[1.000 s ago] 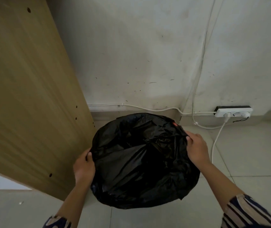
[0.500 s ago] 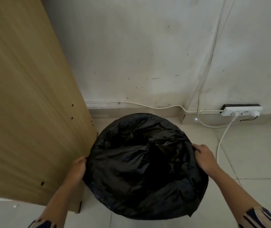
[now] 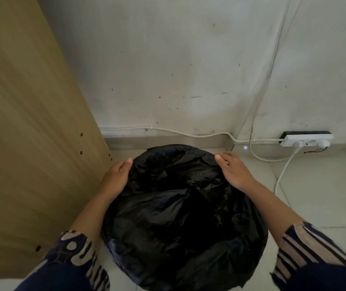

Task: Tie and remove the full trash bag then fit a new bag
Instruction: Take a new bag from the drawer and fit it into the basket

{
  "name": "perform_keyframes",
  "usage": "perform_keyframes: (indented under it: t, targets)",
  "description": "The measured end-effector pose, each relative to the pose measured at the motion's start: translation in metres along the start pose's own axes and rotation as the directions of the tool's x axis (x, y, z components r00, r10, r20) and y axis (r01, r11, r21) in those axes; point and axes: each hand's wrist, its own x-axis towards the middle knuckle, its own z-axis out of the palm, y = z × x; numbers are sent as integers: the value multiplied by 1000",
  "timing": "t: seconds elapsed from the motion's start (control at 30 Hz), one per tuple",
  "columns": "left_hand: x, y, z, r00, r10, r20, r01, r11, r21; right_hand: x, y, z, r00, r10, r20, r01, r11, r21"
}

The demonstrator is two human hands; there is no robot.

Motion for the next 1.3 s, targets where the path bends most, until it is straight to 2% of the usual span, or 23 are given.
perform_keyframes:
  t: [0.07, 0.13, 0.3, 0.43, 0.53, 0.63, 0.7, 0.77, 0.87, 0.97, 1.07, 1.2, 1.3]
  targets:
    - [10, 6, -1, 993, -113, 32, 116, 983, -140, 6, -2, -1, 996, 68, 62, -75, 992, 104]
    - [19, 8, -1, 981, -182, 69, 192, 961, -201, 11, -6, -2, 984, 130, 124, -152, 970, 189]
    - [29, 9, -3, 970, -231, 70, 240, 950, -200, 26, -8, -6, 956, 245, 161, -282, 918, 279]
    - [33, 11, -2, 973, -208, 95, 216, 973, -78, 31, -1, -3, 956, 278, 90, -288, 949, 128]
    - [29, 17, 2, 967, -222, 127, 216, 975, 60, 32, 3, -1, 924, 352, 149, -349, 936, -46]
    - [27, 18, 3, 954, -227, 197, 196, 967, 164, 30, 3, -3, 894, 395, 212, -377, 918, -121]
    - [19, 19, 1, 977, -145, 158, 109, 969, 221, 20, 1, -6, 929, 316, 190, -289, 944, -159]
    - [9, 13, 0, 998, -3, 67, -14, 967, 254, 6, 1, -8, 981, 169, 98, -147, 968, -203]
    - [-10, -1, 3, 988, 150, 30, -152, 948, 281, -17, 7, -5, 1000, 18, 22, -15, 991, -135]
    - [-17, -14, 6, 986, 161, 46, -168, 943, 289, -30, 12, -2, 992, 60, 108, -56, 998, -42]
    - [-14, -19, 3, 989, 126, 72, -140, 961, 239, -33, 14, -2, 983, 140, 115, -150, 986, 79]
    - [-32, -15, -3, 991, 127, 52, -133, 980, 146, -50, 17, -13, 992, 125, -33, -123, 991, 46]
    - [-64, -22, -4, 985, 171, -2, -166, 961, 221, -81, 18, -15, 986, -46, -163, 38, 998, -55]
